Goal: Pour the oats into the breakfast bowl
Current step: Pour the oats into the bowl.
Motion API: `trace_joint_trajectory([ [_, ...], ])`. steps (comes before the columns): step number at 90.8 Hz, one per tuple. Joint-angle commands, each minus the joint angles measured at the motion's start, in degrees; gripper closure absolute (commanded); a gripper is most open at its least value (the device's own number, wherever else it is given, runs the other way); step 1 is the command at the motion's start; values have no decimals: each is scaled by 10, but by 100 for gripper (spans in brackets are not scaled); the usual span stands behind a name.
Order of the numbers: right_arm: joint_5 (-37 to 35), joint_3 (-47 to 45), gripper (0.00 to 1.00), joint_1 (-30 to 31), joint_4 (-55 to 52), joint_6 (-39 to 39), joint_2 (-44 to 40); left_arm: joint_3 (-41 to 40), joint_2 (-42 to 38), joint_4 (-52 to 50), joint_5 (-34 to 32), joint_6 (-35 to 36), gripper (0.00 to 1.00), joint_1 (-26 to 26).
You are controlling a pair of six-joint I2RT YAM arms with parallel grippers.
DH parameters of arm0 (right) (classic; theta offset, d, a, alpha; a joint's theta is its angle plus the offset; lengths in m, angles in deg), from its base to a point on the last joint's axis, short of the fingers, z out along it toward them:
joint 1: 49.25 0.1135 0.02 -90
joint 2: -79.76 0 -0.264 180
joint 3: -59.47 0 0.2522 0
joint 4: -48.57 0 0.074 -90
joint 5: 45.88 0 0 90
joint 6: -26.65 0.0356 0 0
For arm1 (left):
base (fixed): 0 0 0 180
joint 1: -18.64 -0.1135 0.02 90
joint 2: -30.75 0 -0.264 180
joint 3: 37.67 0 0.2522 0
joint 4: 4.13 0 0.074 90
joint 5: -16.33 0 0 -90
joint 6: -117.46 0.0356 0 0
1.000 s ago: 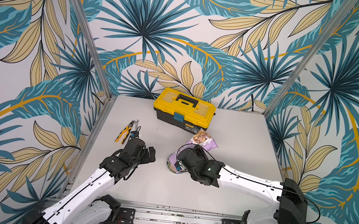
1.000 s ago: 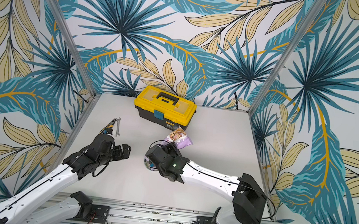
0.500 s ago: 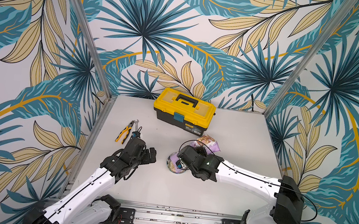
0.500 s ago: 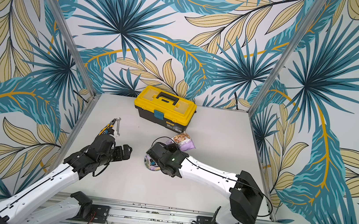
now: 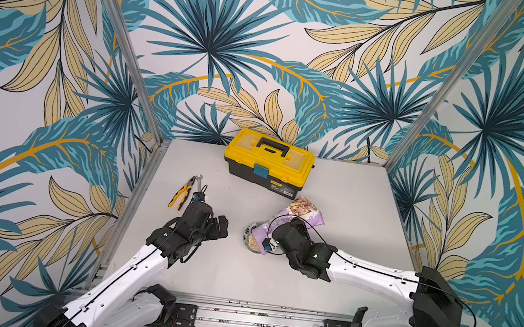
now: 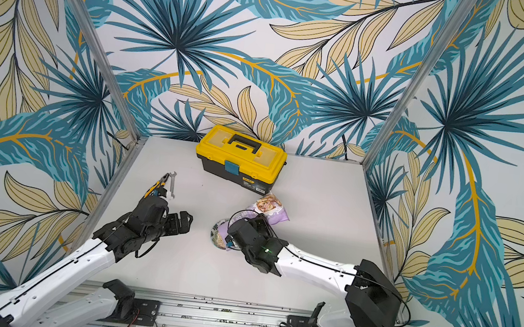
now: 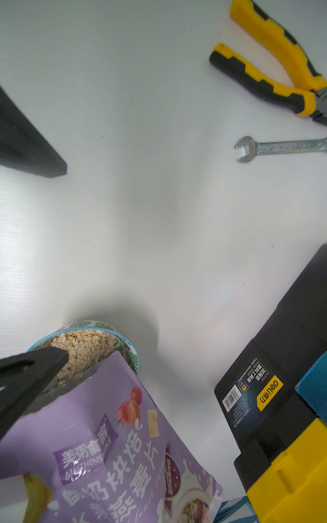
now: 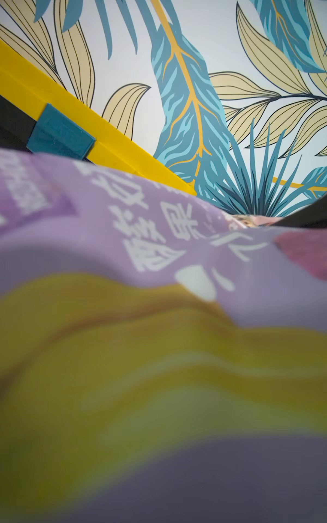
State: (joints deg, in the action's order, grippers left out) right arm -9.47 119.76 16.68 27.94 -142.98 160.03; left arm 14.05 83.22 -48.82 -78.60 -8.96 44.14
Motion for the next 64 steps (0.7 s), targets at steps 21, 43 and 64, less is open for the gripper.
trace_joint_trajectory([
  [21,-53,-139,100,1,512,-240,-26,-2,1,0,-7,6,1,-3],
  [43,-28,-163,100,-4,584,-286,-27,0,2,0,-8,7,1,-3],
  [64,6,-185,100,-5,596,-346,-46,-1,3,-1,-8,7,1,-3],
])
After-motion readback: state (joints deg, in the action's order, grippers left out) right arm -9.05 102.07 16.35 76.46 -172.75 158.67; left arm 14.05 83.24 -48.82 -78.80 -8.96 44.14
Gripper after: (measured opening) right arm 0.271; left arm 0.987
